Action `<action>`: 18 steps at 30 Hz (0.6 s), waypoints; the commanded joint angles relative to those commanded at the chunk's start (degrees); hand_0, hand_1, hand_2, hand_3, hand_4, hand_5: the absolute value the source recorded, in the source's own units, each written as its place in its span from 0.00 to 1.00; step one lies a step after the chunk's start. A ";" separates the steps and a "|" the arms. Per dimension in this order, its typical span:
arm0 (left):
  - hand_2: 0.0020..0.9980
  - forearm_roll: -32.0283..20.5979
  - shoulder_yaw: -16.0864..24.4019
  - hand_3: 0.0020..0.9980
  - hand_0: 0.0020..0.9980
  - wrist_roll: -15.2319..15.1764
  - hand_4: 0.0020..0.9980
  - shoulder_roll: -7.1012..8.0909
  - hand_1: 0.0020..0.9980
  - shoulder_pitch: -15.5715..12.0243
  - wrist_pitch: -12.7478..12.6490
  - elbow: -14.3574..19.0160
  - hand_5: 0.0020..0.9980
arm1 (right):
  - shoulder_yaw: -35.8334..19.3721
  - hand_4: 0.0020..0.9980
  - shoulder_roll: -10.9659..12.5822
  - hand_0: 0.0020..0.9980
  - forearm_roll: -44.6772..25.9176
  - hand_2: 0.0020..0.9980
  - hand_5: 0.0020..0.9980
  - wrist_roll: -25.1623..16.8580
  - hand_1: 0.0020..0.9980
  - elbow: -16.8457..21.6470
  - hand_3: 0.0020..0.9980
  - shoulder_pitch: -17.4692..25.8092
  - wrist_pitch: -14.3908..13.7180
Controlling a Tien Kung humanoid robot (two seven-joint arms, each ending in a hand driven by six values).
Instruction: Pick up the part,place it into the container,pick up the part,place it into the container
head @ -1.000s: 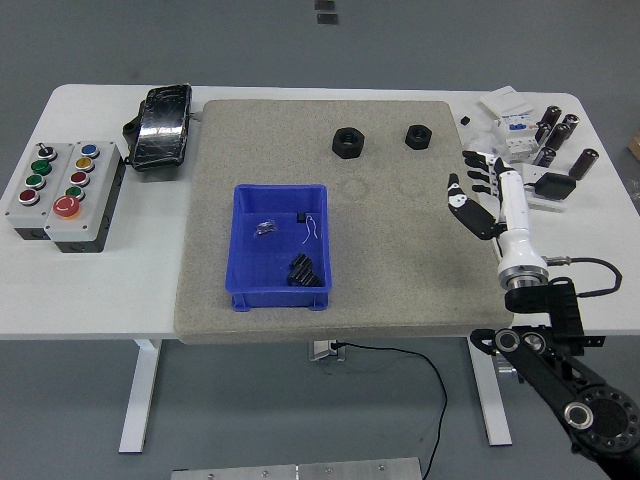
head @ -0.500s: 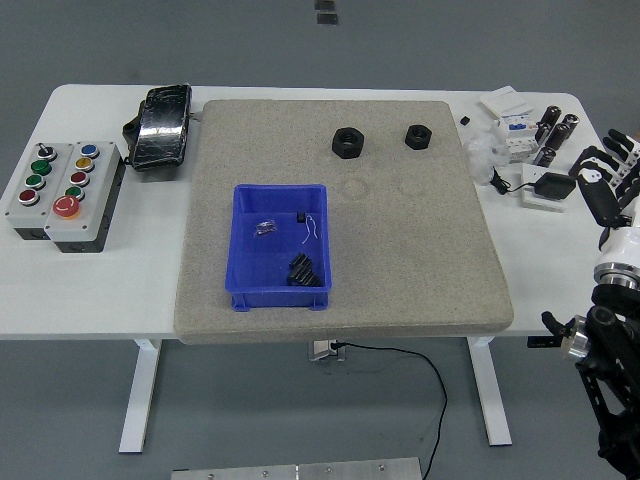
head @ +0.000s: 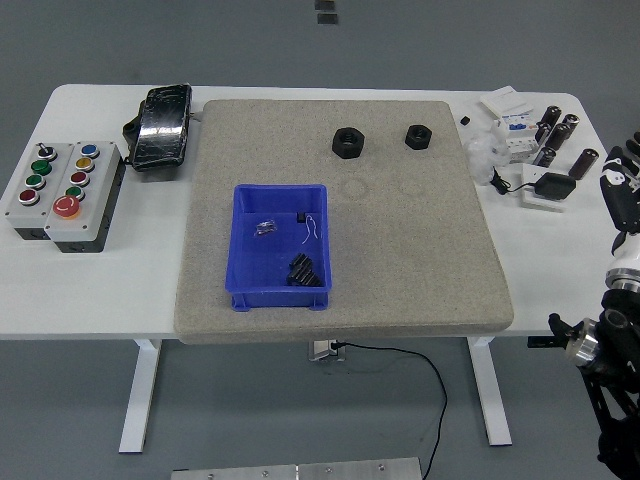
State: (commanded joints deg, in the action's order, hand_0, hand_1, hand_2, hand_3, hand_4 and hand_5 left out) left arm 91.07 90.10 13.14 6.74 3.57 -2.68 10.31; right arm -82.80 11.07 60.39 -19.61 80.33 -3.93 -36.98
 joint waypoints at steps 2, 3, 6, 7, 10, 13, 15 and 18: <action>0.53 0.05 0.01 0.61 0.63 0.06 0.66 -0.10 0.55 -0.07 0.04 0.00 0.37 | -0.04 0.64 -0.07 0.64 0.37 0.73 0.24 0.31 0.70 0.09 0.70 -0.07 0.00; 0.53 0.13 0.06 0.61 0.63 0.11 0.66 -0.19 0.55 -0.12 0.05 0.00 0.37 | -0.07 0.64 -0.09 0.64 0.61 0.73 0.24 0.48 0.70 0.20 0.70 -0.10 0.00; 0.53 0.21 0.15 0.61 0.63 0.19 0.66 -0.46 0.55 -0.24 0.06 0.00 0.37 | -0.18 0.64 -0.13 0.64 1.06 0.73 0.24 0.67 0.70 0.56 0.70 -0.20 0.00; 0.53 0.19 0.18 0.61 0.63 0.21 0.66 -0.58 0.55 -0.31 0.04 0.00 0.37 | -0.25 0.64 -0.14 0.64 1.13 0.73 0.24 0.63 0.70 0.65 0.70 -0.32 0.00; 0.53 0.25 0.38 0.61 0.63 0.30 0.67 -0.79 0.55 -0.45 -0.03 0.00 0.37 | -0.37 0.65 -0.12 0.64 1.17 0.72 0.26 0.48 0.70 0.78 0.70 -0.69 0.00; 0.53 0.27 0.72 0.61 0.63 0.37 0.67 -0.91 0.55 -0.59 -0.18 0.00 0.37 | -0.37 0.65 0.05 0.64 0.99 0.72 0.26 0.25 0.70 0.90 0.70 -1.01 0.00; 0.53 -0.11 0.71 0.61 0.63 0.30 0.67 -0.96 0.55 -0.71 -0.35 0.00 0.37 | -0.33 0.66 0.24 0.64 0.65 0.73 0.26 0.09 0.69 0.89 0.70 -1.04 0.00; 0.53 -0.91 0.58 0.61 0.63 0.17 0.67 -1.11 0.55 -0.86 -0.61 0.00 0.37 | -0.43 0.66 0.29 0.64 0.01 0.73 0.26 -0.33 0.69 0.90 0.70 -0.83 0.00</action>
State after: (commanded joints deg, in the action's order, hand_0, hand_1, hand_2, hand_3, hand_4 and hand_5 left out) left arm 90.16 90.69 13.30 5.63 2.71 -3.29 10.31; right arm -83.23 11.36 60.40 -19.94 81.23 -4.76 -36.98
